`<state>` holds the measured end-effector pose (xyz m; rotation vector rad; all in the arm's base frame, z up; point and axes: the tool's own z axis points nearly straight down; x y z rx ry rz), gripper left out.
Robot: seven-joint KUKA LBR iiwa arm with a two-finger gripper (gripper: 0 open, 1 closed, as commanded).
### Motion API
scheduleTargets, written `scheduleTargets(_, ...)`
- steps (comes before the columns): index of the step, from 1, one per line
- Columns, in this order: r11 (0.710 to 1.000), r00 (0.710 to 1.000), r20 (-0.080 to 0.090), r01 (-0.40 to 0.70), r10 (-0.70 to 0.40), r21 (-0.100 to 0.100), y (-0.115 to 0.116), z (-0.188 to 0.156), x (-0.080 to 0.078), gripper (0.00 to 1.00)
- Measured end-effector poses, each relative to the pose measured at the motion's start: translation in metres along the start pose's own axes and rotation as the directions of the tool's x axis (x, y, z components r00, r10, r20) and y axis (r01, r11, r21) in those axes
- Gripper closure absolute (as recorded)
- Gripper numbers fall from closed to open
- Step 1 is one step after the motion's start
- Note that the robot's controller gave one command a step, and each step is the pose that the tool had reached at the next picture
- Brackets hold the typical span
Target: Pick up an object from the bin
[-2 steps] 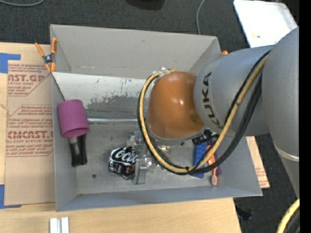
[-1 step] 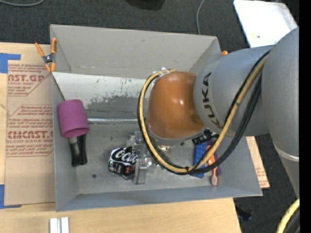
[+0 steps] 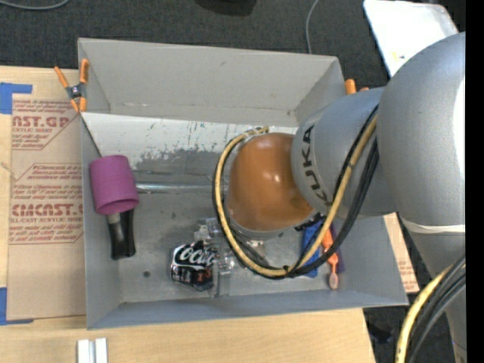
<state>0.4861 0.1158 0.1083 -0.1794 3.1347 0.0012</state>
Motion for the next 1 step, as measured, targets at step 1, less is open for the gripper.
scheduleTargets(1,0.999,0.999,-0.004,-0.032,0.032,-0.001,0.0065,-0.0627,-0.0039,1.0)
